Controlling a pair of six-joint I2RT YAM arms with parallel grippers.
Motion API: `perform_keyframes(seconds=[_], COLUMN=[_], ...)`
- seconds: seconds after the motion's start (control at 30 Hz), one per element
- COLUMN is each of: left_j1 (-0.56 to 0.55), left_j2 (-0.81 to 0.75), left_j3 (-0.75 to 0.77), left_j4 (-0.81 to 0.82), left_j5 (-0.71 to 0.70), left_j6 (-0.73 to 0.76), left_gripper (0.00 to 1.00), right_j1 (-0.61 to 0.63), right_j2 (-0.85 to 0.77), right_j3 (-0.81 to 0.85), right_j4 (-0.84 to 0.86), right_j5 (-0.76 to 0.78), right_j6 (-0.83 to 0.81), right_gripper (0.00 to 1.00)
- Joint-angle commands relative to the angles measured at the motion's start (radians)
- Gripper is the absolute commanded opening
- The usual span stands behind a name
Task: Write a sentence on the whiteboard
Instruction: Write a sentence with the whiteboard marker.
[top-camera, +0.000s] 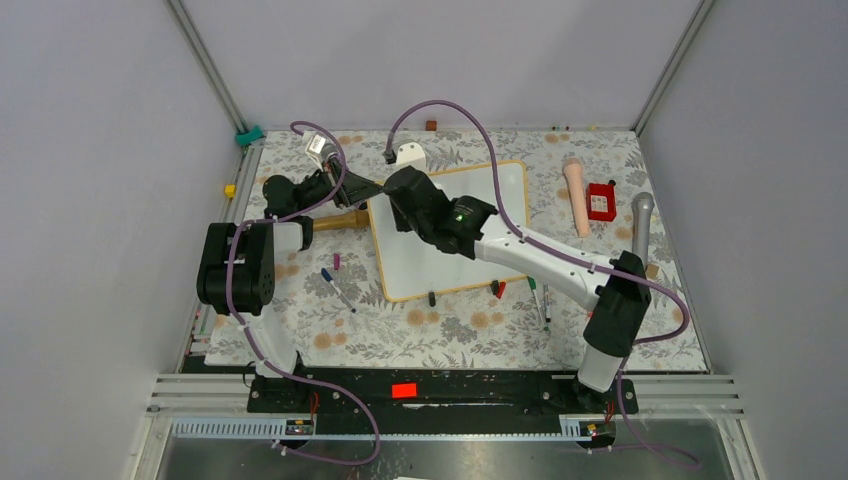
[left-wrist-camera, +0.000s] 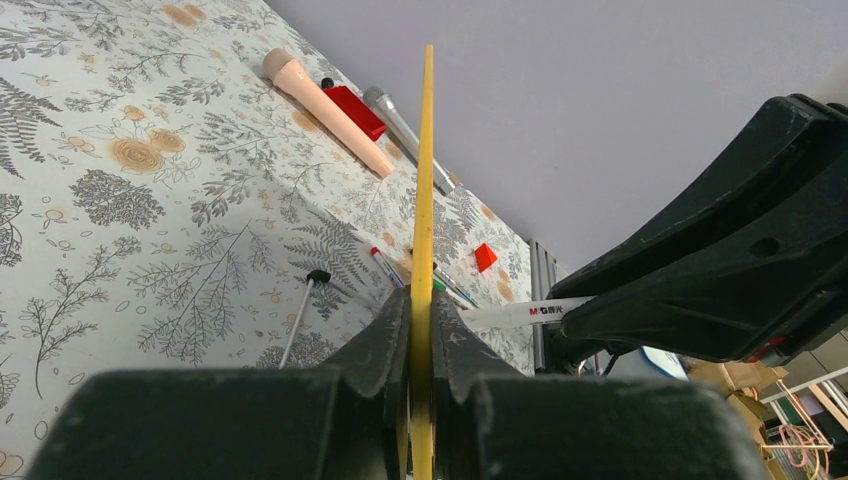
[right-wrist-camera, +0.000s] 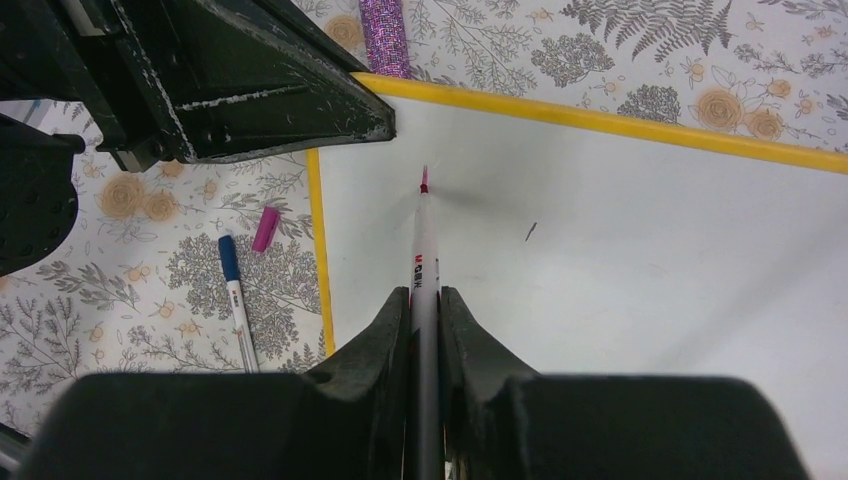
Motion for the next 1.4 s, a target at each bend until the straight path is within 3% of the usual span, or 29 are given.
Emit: perform_keyframes(seconds=[0.0, 0.53, 1.37], left_j1=[-0.015, -0.016, -0.015], left_j2=[-0.02, -0.026, -0.029], left_j3=[0.019, 0.019, 0.013], left_j4=[0.083, 0.082, 0.083], left_j5=[0.045, 0.046, 0.044], left_j6=[0.011, 0.013, 0.017], left_gripper=[0.0, 0.0, 0.0], right_j1=[-0.009, -0.009, -0.039], right_j2=[-0.027, -0.071, -0.066], right_j3=[-0.033, -0.113, -0.01], right_j4=[-0.018, -0.046, 0.014], right_j5=[0.015, -0.03, -0.109], right_j6=[0.027, 0.098, 0.021], right_gripper=[0.0, 0.0, 0.0])
